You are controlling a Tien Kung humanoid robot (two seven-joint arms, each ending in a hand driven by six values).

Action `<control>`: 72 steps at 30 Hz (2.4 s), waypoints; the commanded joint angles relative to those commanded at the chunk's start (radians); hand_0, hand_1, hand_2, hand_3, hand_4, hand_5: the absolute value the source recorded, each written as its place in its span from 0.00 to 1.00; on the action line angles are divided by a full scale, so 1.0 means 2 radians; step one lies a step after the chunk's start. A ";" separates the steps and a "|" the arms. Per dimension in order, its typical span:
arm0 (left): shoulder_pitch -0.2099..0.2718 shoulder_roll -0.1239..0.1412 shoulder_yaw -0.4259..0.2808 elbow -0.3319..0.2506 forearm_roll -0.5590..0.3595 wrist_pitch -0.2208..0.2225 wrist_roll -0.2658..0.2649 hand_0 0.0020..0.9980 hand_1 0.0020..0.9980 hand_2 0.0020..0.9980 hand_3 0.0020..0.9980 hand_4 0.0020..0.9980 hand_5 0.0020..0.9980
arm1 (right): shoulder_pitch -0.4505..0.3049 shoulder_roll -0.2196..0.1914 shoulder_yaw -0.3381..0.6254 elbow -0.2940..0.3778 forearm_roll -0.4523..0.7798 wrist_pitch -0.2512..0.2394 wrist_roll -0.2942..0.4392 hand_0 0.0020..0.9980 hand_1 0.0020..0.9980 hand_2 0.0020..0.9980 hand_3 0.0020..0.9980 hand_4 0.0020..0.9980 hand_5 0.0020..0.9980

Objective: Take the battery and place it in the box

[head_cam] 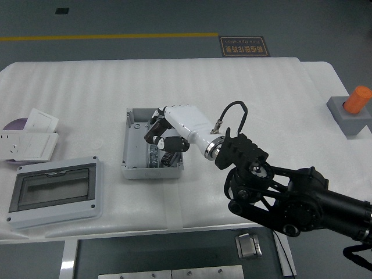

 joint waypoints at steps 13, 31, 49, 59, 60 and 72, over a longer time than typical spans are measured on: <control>0.001 0.000 0.000 0.000 0.004 0.000 0.004 0.66 0.67 0.58 0.62 0.69 0.52 | 0.003 0.014 -0.004 -0.034 -0.006 0.025 0.001 0.57 0.63 0.63 0.84 0.66 0.44; 0.004 -0.001 0.004 0.000 0.001 -0.003 0.013 0.66 0.67 0.58 0.62 0.69 0.52 | -0.029 -0.035 0.071 -0.018 0.008 -0.001 0.015 0.79 0.82 0.87 1.00 0.94 0.62; 0.011 -0.005 -0.006 0.000 0.006 -0.003 0.018 0.66 0.67 0.57 0.61 0.66 0.50 | -0.113 -0.119 0.292 -0.099 0.081 -0.021 0.057 0.73 0.77 0.81 1.00 0.92 0.62; 0.014 -0.004 -0.005 0.000 0.003 -0.003 0.019 0.66 0.67 0.57 0.61 0.66 0.50 | -0.148 -0.114 0.353 -0.116 0.100 -0.025 0.069 0.71 0.77 0.81 1.00 0.90 0.60; 0.014 -0.004 -0.006 0.000 0.003 -0.003 0.019 0.66 0.67 0.57 0.61 0.66 0.50 | -0.149 -0.114 0.357 -0.117 0.100 -0.025 0.069 0.71 0.77 0.81 1.00 0.90 0.60; 0.011 0.001 -0.002 0.000 0.006 -0.006 0.018 0.66 0.67 0.58 0.62 0.66 0.50 | -0.160 -0.113 0.359 -0.120 0.102 -0.022 0.069 0.71 0.76 0.80 1.00 0.90 0.60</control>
